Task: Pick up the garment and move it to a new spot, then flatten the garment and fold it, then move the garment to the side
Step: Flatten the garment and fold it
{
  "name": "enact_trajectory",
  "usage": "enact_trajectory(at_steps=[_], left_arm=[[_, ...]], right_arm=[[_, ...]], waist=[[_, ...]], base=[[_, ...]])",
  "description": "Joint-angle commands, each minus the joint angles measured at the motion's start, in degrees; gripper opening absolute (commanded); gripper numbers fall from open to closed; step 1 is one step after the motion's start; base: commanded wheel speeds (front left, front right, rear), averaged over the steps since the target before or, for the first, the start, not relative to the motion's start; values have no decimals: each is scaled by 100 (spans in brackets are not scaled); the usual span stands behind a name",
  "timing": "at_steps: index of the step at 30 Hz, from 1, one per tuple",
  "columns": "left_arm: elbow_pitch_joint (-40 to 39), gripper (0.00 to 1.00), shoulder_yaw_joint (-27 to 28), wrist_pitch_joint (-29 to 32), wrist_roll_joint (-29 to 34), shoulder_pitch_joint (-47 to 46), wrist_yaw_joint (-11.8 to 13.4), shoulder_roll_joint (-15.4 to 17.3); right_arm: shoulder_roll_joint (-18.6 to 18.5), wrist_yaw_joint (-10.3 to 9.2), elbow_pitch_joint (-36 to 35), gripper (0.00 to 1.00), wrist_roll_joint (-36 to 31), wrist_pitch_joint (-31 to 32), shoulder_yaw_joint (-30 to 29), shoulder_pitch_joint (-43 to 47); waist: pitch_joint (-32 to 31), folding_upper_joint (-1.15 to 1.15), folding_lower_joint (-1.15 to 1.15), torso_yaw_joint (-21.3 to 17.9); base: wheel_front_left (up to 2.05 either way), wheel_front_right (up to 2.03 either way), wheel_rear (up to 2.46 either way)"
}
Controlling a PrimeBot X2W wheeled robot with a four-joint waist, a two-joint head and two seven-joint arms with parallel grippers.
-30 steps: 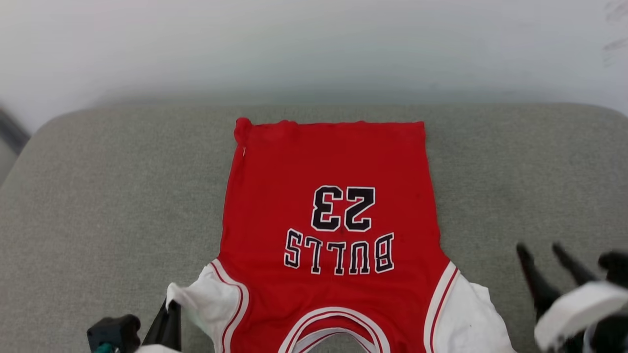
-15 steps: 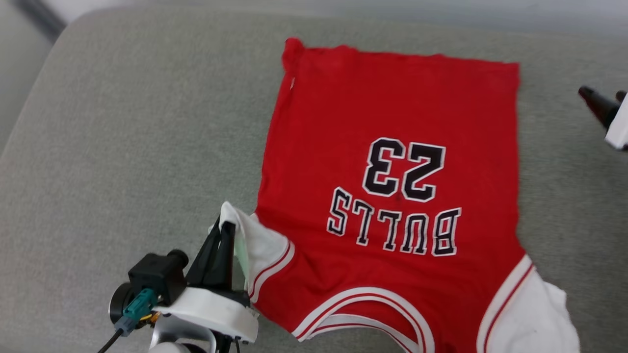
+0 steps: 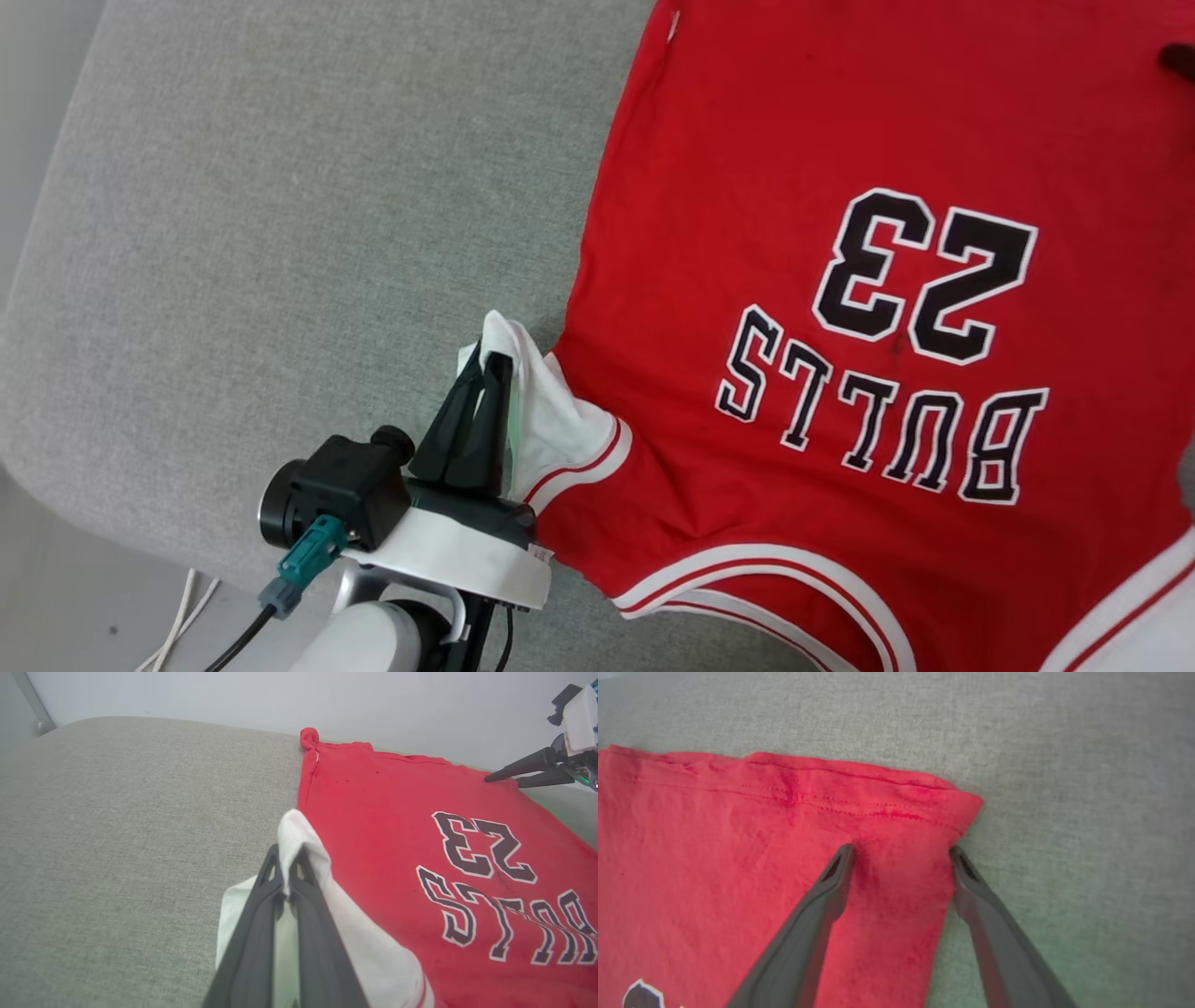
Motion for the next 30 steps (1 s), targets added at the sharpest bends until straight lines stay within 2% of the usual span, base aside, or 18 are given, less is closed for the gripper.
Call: enact_trajectory(at_steps=[1,5,6,7,8,14,19,26,30], left_arm=[[29,0,-15,-39,0,-113,-20,-28],[140,0,-43,-57,30,-149,-59,-18],[161,0,-47,-65,32,-173,-68,-19],[183,0,-53,-65,37,-194,-76,-19],[204,0,-60,-67,38,-212,-75,-20],[424,0,-59,-55,-81,-101,-97,-22],[516,0,17,26,-148,85,-16,137],[543,0,224,296,-310,599,242,459],[539,0,461,373,-510,1046,442,625]], right_arm=[[9,-2,118,100,25,91,-29,-37],[75,-4,560,100,-112,508,-53,159],[78,-5,635,47,-164,591,-54,190],[79,-5,687,4,-210,650,-57,226],[89,-5,734,0,-245,705,-66,248],[-50,-4,572,0,-495,457,35,133],[-186,-3,300,0,-448,350,422,302],[-388,-3,-406,0,37,309,1179,1351],[-483,-3,-1016,0,403,264,1519,2308]], waist=[[153,0,-2,141],[198,0,-2,176],[194,0,-2,182],[181,0,-2,187],[154,0,-2,189],[-314,0,-2,65],[-911,0,-2,-212],[-1795,0,-2,-841],[-2283,0,-2,-1265]], base=[[0,0,0],[0,0,0],[0,0,0],[0,0,0],[0,0,0],[0,0,0],[0,0,0],[0,0,0],[0,0,0]])
